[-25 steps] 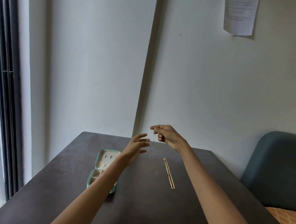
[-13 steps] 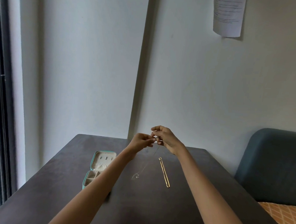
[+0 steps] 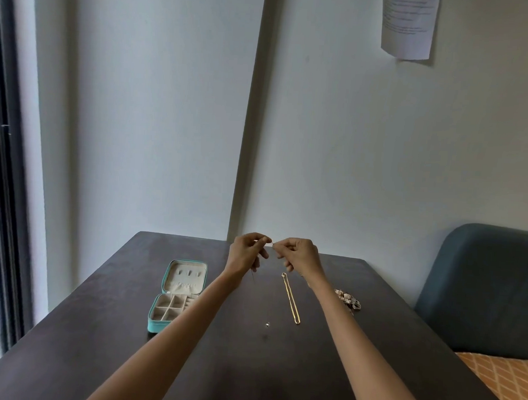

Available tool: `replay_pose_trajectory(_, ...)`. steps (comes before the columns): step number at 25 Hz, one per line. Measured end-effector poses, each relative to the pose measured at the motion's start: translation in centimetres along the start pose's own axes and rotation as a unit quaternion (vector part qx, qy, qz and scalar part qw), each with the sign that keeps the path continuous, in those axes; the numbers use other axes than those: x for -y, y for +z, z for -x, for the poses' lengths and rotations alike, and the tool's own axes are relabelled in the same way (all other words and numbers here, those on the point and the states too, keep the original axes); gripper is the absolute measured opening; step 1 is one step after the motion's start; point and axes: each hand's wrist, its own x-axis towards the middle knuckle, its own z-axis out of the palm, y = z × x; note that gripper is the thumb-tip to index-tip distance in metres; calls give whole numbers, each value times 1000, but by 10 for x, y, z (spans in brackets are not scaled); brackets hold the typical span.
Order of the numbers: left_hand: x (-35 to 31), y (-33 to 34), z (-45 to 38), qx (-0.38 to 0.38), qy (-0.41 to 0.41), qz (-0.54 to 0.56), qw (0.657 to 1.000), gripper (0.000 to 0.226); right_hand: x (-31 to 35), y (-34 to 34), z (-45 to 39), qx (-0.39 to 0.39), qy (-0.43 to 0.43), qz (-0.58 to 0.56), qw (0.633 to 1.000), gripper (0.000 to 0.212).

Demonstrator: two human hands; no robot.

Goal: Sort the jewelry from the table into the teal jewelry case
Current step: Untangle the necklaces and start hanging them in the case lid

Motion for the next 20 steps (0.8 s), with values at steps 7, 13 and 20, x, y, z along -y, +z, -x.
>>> replay_pose_trajectory(7, 17, 16, 9, -64, 16, -1, 998, 17, -30, 18, 6, -53, -62, 42, 996, 17)
replay_pose_trajectory(13, 71, 26, -12, -69, -91, -21, 993, 17, -70, 45, -26, -29, 72, 113, 991, 19)
replay_pose_trajectory(20, 149, 41, -70, -71, -116, -253, 958, 23, -141, 85, -79, 21, 182, 155, 971, 24)
